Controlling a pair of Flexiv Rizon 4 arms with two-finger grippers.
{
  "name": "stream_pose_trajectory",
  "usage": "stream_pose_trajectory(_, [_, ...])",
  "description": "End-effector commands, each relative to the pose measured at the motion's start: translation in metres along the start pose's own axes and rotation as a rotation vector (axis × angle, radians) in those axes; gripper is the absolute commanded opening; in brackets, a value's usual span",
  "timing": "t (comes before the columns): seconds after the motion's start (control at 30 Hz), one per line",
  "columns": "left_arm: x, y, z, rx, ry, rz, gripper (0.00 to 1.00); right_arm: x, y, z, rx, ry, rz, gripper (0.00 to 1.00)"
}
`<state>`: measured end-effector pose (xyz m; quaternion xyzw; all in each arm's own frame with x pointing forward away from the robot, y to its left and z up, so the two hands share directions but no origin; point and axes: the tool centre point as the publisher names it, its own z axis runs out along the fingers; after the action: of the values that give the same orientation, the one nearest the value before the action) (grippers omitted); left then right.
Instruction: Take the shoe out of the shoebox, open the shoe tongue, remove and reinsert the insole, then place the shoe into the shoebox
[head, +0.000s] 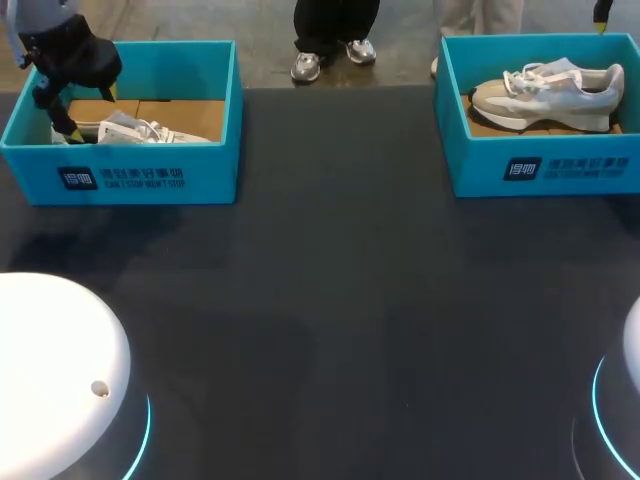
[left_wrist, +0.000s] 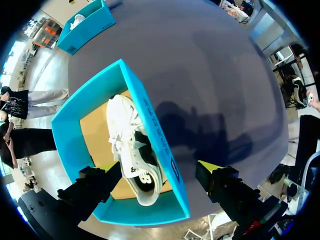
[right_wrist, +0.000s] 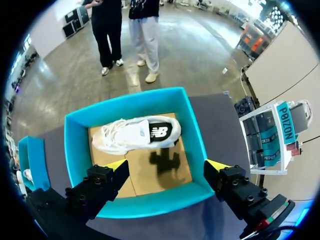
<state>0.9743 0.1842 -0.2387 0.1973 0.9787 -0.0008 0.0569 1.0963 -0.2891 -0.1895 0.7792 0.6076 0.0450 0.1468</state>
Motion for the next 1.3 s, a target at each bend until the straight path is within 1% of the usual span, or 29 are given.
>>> stream_pose_trajectory(0.03, [0.002,0.000,0.000,-0.002,-0.003,0.000,1.00,0.006,0.025,0.020,0.062,-0.007,-0.007,1.00])
stream_pose_trajectory(0.23, [0.002,0.000,0.000,-0.002,-0.003,0.000,1.00,0.005,0.037,0.041,0.085,-0.019,-0.001,1.00])
stream_pose_trajectory(0.57, [0.002,0.000,0.000,-0.002,-0.003,0.000,1.00,0.001,0.038,0.072,0.173,0.003,0.018,1.00])
stream_pose_trajectory(0.63, [0.002,0.000,0.000,-0.002,-0.003,0.000,1.00,-0.003,0.038,0.079,0.182,0.007,0.024,1.00])
stream_pose_trajectory(0.83, [0.002,0.000,0.000,-0.002,-0.003,0.000,1.00,-0.007,0.040,0.091,0.201,0.015,0.035,1.00])
stream_pose_trajectory(0.9, [0.002,0.000,0.000,-0.002,-0.003,0.000,1.00,-0.008,0.040,0.093,0.197,0.025,0.054,1.00])
stream_pose_trajectory(0.93, [0.002,0.000,0.000,-0.002,-0.003,0.000,1.00,-0.010,0.042,0.091,0.181,0.024,0.060,1.00])
stream_pose_trajectory(1.3, [0.002,0.000,0.000,-0.002,-0.003,0.000,1.00,-0.010,0.042,0.091,0.181,0.024,0.060,1.00])
